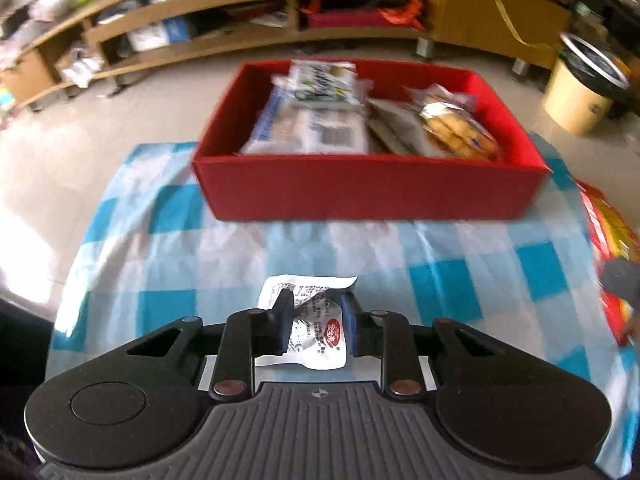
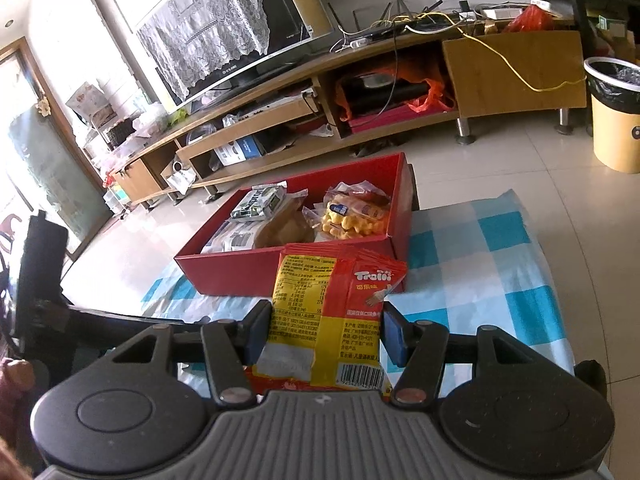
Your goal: Organize snacks
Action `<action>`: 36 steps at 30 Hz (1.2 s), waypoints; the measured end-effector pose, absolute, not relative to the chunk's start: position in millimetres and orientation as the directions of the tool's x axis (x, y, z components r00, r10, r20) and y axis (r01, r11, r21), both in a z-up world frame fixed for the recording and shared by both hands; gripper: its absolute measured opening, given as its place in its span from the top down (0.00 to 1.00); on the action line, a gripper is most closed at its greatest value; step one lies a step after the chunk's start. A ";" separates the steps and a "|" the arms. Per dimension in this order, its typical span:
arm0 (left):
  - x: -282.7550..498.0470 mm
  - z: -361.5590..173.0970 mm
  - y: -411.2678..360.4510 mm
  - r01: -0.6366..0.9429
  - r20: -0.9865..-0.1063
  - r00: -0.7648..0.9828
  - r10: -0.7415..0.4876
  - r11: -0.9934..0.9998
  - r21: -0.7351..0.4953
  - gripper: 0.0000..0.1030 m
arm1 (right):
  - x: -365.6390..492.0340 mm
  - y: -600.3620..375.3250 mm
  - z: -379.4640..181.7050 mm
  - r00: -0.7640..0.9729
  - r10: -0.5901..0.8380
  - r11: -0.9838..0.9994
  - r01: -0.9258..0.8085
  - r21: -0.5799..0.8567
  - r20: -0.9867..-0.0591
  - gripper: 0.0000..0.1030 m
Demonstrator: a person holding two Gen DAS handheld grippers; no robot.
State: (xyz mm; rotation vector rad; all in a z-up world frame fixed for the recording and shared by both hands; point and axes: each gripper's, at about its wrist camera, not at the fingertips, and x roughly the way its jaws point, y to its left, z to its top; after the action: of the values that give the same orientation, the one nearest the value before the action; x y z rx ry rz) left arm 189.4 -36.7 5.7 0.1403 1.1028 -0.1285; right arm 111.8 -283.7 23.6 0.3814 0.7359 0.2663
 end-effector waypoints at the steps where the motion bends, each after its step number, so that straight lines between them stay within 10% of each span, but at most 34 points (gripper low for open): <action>1: 184.8 6.4 -35.8 0.183 -0.898 0.438 -0.042 0.982 0.043 0.68 | 111.2 -283.6 24.1 0.712 0.367 0.898 -0.104 0.427 -0.598 0.48; 13: 126.6 -20.3 -12.7 0.265 -0.942 0.336 -0.023 0.962 0.071 0.69 | 107.2 -286.3 21.3 0.700 0.387 0.894 -0.125 0.431 -0.600 0.48; 15: 121.8 -20.4 -7.1 0.252 -0.940 0.339 -0.027 0.966 0.063 0.57 | 106.2 -285.6 20.6 0.694 0.397 0.891 -0.135 0.434 -0.600 0.48; 17: 117.3 -18.8 -0.3 0.211 -0.938 0.346 -0.011 0.975 0.066 0.16 | 105.6 -284.4 19.9 0.691 0.408 0.887 -0.145 0.438 -0.597 0.48; 18: 116.0 -16.9 4.4 0.172 -0.933 0.361 -0.006 0.983 0.060 0.13 | 105.7 -284.1 19.0 0.689 0.415 0.885 -0.151 0.441 -0.595 0.48; 24: 135.8 -26.3 -10.0 0.021 -0.942 0.332 0.053 0.998 0.063 0.14 | 108.1 -277.9 10.4 0.673 0.449 0.868 -0.171 0.466 -0.588 0.48; 28: 137.2 -31.8 -17.4 -0.032 -0.943 0.325 0.063 0.998 0.056 0.40 | 104.1 -280.3 9.8 0.671 0.466 0.859 -0.185 0.478 -0.577 0.48; 36: 128.4 -11.5 -18.7 -0.015 -0.922 0.378 0.079 0.997 0.080 0.41 | 97.6 -283.1 18.3 0.688 0.485 0.846 -0.214 0.489 -0.539 0.48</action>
State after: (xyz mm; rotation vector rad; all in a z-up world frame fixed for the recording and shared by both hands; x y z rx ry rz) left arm 128.4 -18.7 -11.5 0.0617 1.1818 0.0600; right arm 97.6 -283.1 18.3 0.4096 0.7112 0.4033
